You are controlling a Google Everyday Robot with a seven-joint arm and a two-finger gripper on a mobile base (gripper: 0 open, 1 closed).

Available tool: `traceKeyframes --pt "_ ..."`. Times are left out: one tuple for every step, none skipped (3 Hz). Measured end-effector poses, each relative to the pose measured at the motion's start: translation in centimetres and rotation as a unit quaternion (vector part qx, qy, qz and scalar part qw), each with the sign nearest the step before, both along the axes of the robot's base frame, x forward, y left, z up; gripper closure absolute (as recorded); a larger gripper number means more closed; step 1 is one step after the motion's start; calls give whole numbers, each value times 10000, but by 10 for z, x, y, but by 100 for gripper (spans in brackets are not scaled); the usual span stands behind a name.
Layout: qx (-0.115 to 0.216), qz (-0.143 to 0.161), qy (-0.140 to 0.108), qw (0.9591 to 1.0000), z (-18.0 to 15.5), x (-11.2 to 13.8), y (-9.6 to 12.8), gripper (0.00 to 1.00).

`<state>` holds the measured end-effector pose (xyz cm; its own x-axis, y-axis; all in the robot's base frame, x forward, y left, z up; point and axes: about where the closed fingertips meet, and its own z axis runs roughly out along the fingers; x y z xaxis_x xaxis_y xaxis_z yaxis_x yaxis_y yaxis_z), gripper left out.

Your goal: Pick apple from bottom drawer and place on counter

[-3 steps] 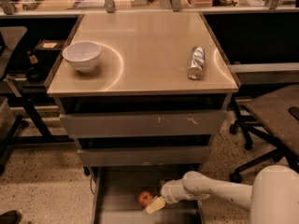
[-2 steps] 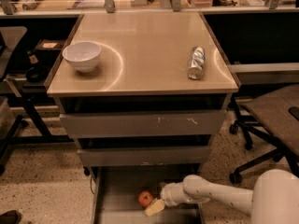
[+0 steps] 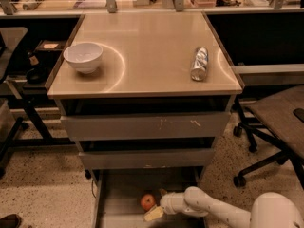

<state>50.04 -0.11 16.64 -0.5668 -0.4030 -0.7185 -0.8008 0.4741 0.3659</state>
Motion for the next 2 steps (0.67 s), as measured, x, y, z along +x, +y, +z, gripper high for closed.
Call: traceKeyframes --pt "169 -118 6 9998 -30 5 3 0" --pt "169 -118 6 9998 -30 5 3 0"
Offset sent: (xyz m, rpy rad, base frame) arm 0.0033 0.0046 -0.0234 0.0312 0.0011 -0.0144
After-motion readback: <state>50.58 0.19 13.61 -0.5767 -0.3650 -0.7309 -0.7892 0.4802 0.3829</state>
